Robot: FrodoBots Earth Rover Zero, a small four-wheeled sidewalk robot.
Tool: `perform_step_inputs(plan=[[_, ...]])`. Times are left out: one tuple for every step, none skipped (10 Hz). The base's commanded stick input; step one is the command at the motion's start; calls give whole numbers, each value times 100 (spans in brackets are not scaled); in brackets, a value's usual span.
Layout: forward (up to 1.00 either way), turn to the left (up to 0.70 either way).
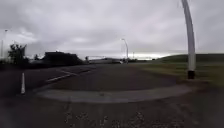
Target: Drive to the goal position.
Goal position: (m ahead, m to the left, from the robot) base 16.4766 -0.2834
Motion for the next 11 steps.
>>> perform_step_inputs(plan=[[100,0],[100,0],[100,0],[100,0],[100,0],[100,0],[100,0],[100,0],[100,0],[100,0],[100,0]])
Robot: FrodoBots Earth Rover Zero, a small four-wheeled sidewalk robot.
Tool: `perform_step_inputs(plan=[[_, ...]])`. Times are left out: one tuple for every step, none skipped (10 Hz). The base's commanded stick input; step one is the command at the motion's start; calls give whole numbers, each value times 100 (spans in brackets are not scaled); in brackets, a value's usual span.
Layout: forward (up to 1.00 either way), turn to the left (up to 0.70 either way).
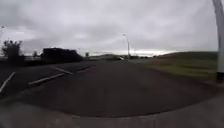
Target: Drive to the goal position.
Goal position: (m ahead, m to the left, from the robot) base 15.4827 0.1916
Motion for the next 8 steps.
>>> perform_step_inputs(plan=[[100,0],[100,0],[100,0],[100,0],[100,0],[100,0],[100,0],[100,0]])
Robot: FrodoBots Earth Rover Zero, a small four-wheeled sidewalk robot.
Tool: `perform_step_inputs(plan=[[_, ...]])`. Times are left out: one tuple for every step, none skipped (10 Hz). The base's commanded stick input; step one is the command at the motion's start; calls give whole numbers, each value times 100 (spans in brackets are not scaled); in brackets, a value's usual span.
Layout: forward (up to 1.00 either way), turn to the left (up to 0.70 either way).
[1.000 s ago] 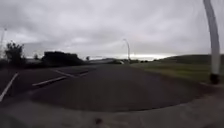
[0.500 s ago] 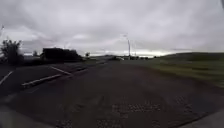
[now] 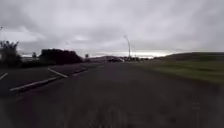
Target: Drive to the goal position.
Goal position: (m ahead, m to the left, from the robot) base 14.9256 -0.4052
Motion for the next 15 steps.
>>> perform_step_inputs(plan=[[100,0],[100,0],[100,0],[100,0],[100,0],[100,0],[100,0],[100,0],[100,-2],[100,-20],[100,-37],[100,-40],[100,-40],[100,-40],[100,-40]])
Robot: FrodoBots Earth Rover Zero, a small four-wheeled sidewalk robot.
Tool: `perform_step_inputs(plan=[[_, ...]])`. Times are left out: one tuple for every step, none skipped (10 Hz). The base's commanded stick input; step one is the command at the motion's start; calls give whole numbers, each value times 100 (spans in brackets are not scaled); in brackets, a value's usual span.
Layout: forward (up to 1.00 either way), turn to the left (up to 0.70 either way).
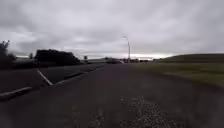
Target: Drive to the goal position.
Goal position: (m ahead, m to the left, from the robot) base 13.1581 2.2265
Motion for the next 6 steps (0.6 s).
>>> perform_step_inputs(plan=[[100,-40],[100,-40],[100,-39],[100,-22],[100,-5],[100,0]])
